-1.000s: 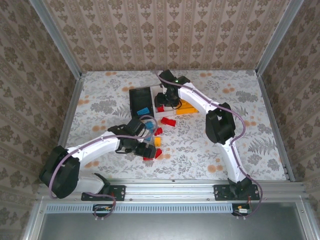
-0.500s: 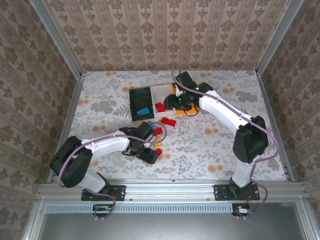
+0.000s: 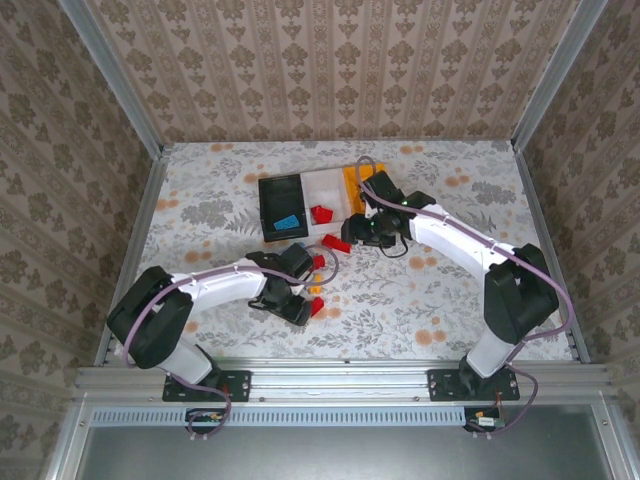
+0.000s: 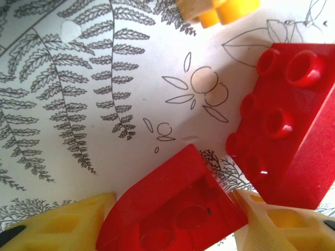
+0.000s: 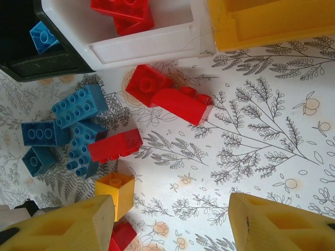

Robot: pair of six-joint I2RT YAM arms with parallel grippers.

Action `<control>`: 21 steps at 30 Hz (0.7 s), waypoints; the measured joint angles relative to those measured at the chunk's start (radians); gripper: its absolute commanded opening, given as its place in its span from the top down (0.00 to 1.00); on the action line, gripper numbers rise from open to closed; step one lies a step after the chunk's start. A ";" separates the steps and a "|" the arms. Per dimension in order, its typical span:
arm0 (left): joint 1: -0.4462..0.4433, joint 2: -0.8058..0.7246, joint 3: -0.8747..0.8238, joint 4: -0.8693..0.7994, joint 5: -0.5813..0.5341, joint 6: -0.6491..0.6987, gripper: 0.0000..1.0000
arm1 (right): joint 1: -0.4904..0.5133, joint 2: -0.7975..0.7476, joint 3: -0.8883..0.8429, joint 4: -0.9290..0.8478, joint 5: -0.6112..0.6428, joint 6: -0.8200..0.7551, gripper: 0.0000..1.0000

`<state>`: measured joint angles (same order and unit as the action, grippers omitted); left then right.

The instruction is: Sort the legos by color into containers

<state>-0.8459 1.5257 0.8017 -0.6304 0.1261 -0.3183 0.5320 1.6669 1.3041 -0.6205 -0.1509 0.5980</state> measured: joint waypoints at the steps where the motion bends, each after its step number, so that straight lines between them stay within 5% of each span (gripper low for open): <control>1: -0.002 -0.001 0.000 0.003 0.003 0.000 0.49 | 0.000 -0.002 -0.003 0.005 0.000 0.002 0.39; 11: 0.004 -0.069 -0.002 0.014 0.008 -0.026 0.50 | 0.000 -0.031 -0.047 0.034 0.000 0.010 0.39; 21: 0.187 -0.152 0.111 -0.016 0.032 -0.045 0.50 | 0.000 -0.132 -0.153 0.040 0.010 0.011 0.39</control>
<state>-0.6586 1.3739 0.9131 -0.6464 0.1581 -0.3634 0.5320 1.5345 1.1515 -0.5804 -0.1413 0.6086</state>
